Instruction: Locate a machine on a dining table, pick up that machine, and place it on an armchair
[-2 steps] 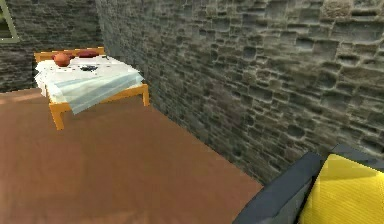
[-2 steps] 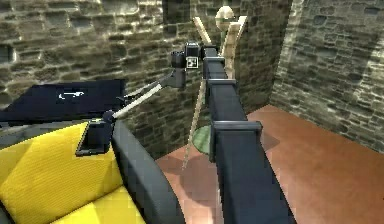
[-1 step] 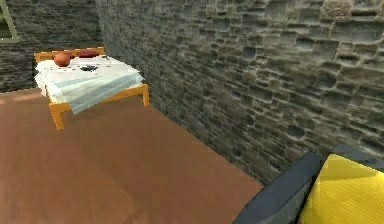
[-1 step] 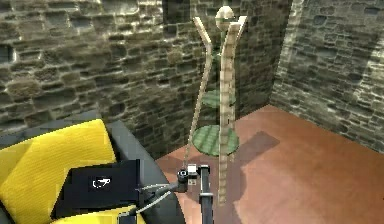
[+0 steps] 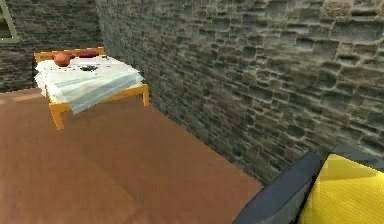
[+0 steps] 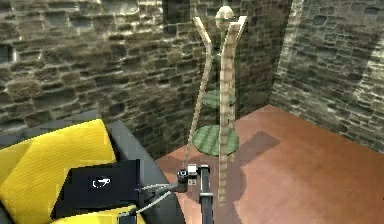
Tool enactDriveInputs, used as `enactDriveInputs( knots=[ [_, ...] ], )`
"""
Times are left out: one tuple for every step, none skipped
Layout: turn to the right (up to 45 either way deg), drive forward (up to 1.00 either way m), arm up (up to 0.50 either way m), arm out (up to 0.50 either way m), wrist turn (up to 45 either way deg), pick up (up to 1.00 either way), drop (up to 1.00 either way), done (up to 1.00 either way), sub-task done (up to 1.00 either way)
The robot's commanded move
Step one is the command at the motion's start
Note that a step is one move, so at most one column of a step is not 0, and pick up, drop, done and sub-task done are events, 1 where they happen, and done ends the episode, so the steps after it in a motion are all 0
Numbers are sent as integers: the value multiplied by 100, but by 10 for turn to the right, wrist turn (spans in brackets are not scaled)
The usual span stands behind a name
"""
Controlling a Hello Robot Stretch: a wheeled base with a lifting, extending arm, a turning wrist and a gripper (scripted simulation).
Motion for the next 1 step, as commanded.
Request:
enactDriveInputs(
  knots=[
    [0, 0, 0, 0, 0, 0, 100, 0, 0]
  ],
)
